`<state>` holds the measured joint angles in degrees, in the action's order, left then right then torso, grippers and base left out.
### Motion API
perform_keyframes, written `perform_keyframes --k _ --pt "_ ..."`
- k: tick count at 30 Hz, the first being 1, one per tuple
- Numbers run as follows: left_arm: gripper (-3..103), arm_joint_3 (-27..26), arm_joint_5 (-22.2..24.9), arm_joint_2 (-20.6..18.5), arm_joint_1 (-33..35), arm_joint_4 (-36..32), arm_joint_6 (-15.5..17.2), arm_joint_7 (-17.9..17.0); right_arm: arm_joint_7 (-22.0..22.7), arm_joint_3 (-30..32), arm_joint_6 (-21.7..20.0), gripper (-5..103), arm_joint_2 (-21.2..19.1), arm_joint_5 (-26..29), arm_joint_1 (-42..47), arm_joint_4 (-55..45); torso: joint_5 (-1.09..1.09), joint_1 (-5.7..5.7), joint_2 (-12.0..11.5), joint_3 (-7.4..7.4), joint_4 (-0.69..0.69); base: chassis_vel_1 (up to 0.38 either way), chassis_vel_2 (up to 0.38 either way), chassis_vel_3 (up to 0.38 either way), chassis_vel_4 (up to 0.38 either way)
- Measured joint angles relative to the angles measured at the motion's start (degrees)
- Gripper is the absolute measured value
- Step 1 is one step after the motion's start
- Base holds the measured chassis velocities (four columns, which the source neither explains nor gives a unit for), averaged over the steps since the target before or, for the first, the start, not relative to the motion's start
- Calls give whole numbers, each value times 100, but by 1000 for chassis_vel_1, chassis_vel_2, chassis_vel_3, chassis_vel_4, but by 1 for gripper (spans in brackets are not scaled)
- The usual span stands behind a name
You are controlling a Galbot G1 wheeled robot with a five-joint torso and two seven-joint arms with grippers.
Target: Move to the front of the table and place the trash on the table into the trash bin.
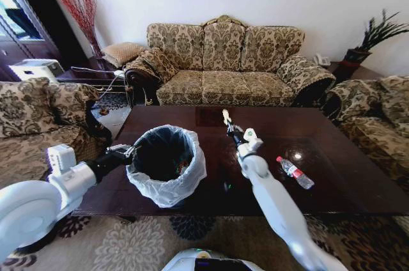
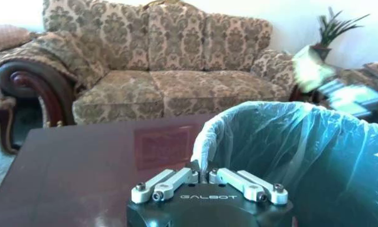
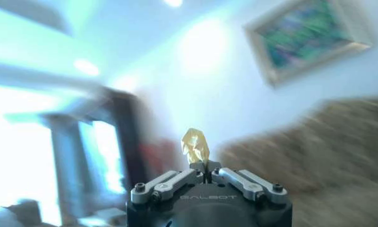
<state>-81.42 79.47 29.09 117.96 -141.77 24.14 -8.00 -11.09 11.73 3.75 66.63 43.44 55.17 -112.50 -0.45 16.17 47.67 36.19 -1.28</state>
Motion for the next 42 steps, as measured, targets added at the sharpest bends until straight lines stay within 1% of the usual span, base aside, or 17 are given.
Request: perform_keyframes --k 4,8,13,15,16,20,21,23,27,29,30,32,34,35,36,38,42 --pt "1 21 -24 -119 -23 235 10 0 -606 111 152 0 -538 353 502 -1410 -1 -1 0 0 -3 0 0 0 0" --pt "1 50 -43 -291 -58 380 10 -3 -820 45 198 0 -794 292 713 -2196 1 0 0 1 -1 0 0 0 0" --pt "1 78 -47 -352 -79 344 10 0 -1080 -230 197 0 -923 99 781 -2519 0 0 0 1 -1 0 0 0 0" --pt "1 94 -98 -306 -118 211 11 54 -1134 -569 252 -3 -883 -463 704 -2357 1 0 0 1 -3 0 0 0 0" --pt "1 94 -98 -306 -118 211 11 54 -1134 -569 252 -3 -883 -463 704 -2357 1 0 0 1 -3 0 0 0 0" --pt "1 94 -137 -119 -105 -43 10 125 -847 -1067 228 12 -754 -888 555 -2128 0 1 0 2 -2 0 0 0 0" --pt "1 94 -137 -119 -105 -43 10 125 -847 -1067 228 12 -754 -888 555 -2128 0 1 0 2 -2 0 0 0 0" --pt "1 93 -162 7 -69 -137 10 174 -791 -1184 214 24 -728 -928 508 -2072 0 1 0 2 -3 0 0 0 0" --pt "1 74 -196 92 -31 -147 13 212 -766 -1208 212 34 -734 -920 499 -2068 0 0 0 1 -3 0 0 0 0" --pt "1 65 -206 146 -24 -147 13 222 -732 -1137 224 45 -738 -874 525 -2076 0 1 0 2 -2 0 0 0 0" --pt "1 63 -207 171 -28 -147 13 222 -664 -1073 228 50 -731 -834 559 -2103 -1 1 0 2 -2 0 0 0 0" --pt "1 61 -218 201 -31 -147 13 222 -512 -983 229 50 -710 -794 616 -2151 0 1 0 2 -2 0 0 0 0" --pt "1 52 -260 311 -32 -147 11 223 291 -661 73 62 -603 -834 844 -2217 1 0 0 1 0 0 0 0 0" --pt "1 43 -274 389 -31 -147 6 227 882 -417 -129 67 -511 -965 984 -2130 -1 0 0 1 -1 0 0 0 0" --pt "1 43 -274 389 -31 -147 6 227 882 -417 -129 67 -511 -965 984 -2130 -1 0 0 1 -1 0 0 0 0" --pt "1 48 -319 501 -27 -147 -9 264 1802 132 -378 78 -268 -1236 1127 -1482 0 -1 0 1 -2 0 0 0 0" --pt "1 102 -381 588 -30 -146 -16 291 2345 674 -380 93 -56 -943 1125 -540 2 2 -1 2 -1 0 0 0 0"
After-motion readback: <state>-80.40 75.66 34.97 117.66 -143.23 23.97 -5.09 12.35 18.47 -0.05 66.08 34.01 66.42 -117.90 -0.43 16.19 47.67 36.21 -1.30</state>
